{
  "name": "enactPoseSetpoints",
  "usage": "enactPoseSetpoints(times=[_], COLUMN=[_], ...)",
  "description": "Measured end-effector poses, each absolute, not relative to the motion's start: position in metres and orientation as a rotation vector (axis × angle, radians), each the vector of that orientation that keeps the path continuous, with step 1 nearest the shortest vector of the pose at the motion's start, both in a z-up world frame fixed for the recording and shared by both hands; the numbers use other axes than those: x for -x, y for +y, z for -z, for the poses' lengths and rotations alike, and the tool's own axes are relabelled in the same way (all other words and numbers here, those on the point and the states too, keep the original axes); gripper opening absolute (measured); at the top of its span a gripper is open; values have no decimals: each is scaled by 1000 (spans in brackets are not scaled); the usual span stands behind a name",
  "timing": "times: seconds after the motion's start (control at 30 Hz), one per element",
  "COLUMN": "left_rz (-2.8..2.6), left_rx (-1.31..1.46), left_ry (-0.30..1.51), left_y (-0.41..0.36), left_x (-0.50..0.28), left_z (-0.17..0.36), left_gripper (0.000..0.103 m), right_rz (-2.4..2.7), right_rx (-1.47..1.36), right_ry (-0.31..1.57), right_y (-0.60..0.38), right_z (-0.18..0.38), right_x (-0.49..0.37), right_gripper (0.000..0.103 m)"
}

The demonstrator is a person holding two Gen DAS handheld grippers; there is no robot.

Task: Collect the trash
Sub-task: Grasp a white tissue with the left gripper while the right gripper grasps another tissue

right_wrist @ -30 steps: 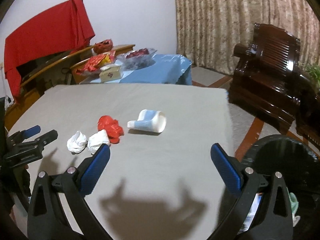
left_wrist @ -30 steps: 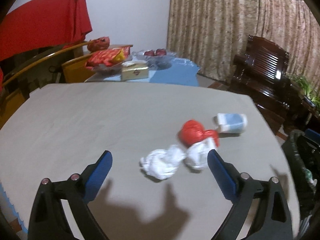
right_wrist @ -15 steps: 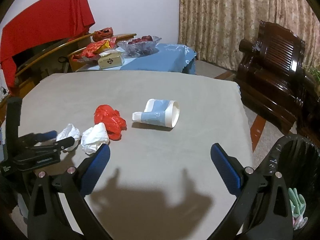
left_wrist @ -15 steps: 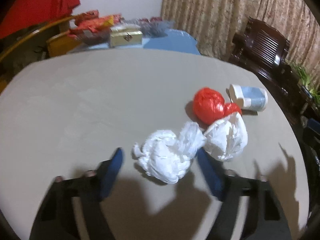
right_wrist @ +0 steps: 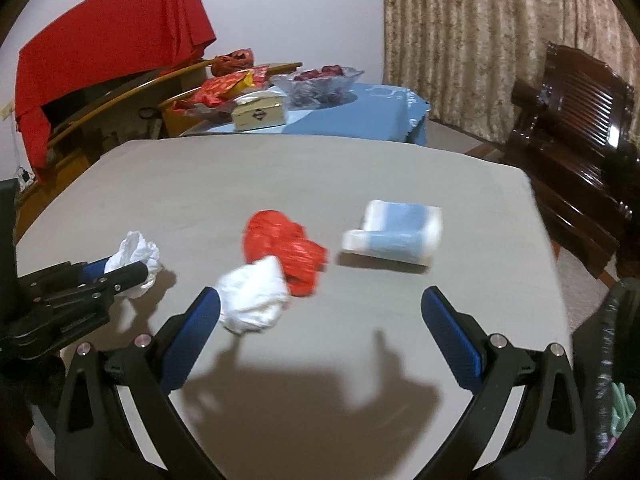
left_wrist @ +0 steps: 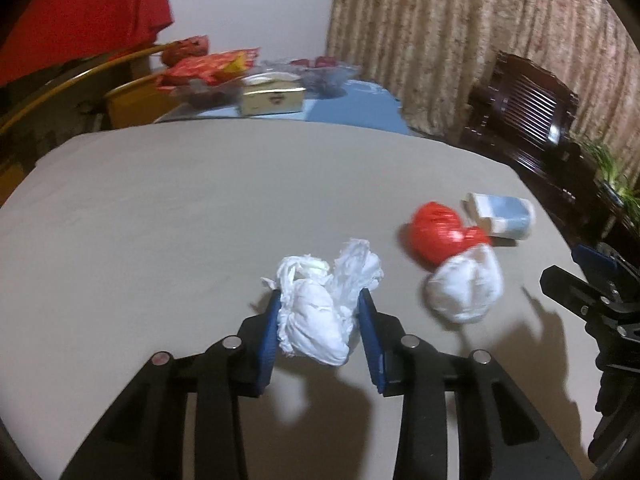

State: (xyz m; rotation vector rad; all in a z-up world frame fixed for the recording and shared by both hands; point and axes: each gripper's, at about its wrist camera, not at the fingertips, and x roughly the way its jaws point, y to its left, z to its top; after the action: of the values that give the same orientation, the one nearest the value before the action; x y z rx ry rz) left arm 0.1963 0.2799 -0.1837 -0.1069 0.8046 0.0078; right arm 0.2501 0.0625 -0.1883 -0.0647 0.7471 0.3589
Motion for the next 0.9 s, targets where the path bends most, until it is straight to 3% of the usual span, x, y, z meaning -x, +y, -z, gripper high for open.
enactPoseSetpoints(times=[0.17, 0.33, 0.57, 0.67, 0.8, 0.9], left_rz=[-57, -78, -84, -84, -83, -80], left_rx=[133, 134, 136, 136, 137, 134], left_ry=[810, 817, 819, 819, 818, 815], left_y=[304, 317, 324, 323, 322, 319], left_x=[-193, -191, -190, -189, -188, -185], left_z=[187, 192, 193, 192, 191, 187], left_gripper=[37, 37, 37, 37, 37, 37], right_rz=[-340, -320, -309, -313, -352, -373], right_rx=[54, 77, 82, 103, 92, 88], right_ry=[751, 773, 834, 860, 886, 873], right_y=[87, 104, 120, 129, 130, 127], right_z=[197, 208, 224, 231, 232, 224], right_x=[-258, -263, -270, -272, -272, -267], right_gripper=[96, 83, 79, 68, 45, 42])
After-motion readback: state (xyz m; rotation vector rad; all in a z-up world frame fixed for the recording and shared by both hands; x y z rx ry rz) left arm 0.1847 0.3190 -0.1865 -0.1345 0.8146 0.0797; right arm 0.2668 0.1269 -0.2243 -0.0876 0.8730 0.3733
